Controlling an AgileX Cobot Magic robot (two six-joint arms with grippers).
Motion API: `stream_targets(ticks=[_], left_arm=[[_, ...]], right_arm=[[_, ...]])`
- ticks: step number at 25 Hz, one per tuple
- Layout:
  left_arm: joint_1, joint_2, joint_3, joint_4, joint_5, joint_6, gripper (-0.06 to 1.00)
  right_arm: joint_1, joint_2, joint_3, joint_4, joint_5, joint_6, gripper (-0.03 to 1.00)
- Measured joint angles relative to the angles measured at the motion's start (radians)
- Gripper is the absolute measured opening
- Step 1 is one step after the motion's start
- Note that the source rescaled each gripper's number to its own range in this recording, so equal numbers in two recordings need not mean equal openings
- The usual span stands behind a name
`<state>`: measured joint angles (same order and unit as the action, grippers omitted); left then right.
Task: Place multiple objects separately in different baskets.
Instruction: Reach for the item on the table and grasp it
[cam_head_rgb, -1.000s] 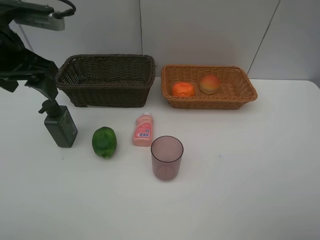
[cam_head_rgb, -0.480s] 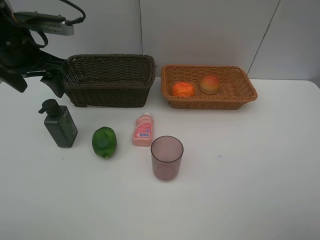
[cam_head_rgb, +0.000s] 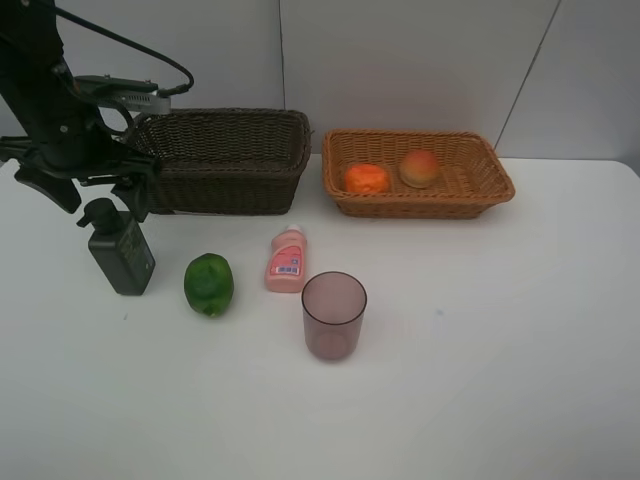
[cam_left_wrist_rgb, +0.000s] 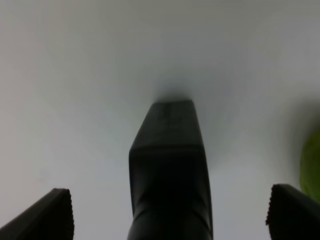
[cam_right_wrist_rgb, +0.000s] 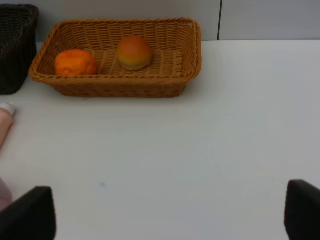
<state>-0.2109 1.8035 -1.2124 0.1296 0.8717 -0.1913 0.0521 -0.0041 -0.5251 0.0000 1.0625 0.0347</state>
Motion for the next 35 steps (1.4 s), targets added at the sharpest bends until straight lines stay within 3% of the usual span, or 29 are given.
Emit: stream_targets(ticks=[5, 22, 24, 26, 29, 35], left_arm=[[0.000, 0.038, 0.000, 0.029, -0.025, -0.001, 1.00], [0.000, 0.116, 0.001, 0.011, -0.033, -0.027, 0.99], [0.000, 0.117, 0.001, -0.005, -0.033, -0.027, 0.93], [0.000, 0.119, 0.001, -0.011, -0.034, -0.027, 0.81], [0.000, 0.121, 0.001, -0.012, -0.036, -0.027, 0.50], [0.000, 0.122, 0.001, -0.012, -0.038, -0.027, 0.49]], right_arm=[[0.000, 0.000, 0.000, 0.000, 0.000, 0.000, 0.97], [0.000, 0.000, 0.000, 0.000, 0.000, 0.000, 0.97], [0.000, 0.000, 0.000, 0.000, 0.000, 0.000, 0.97], [0.000, 0.000, 0.000, 0.000, 0.000, 0.000, 0.97], [0.000, 0.000, 0.000, 0.000, 0.000, 0.000, 0.97], [0.000, 0.000, 0.000, 0.000, 0.000, 0.000, 0.97]])
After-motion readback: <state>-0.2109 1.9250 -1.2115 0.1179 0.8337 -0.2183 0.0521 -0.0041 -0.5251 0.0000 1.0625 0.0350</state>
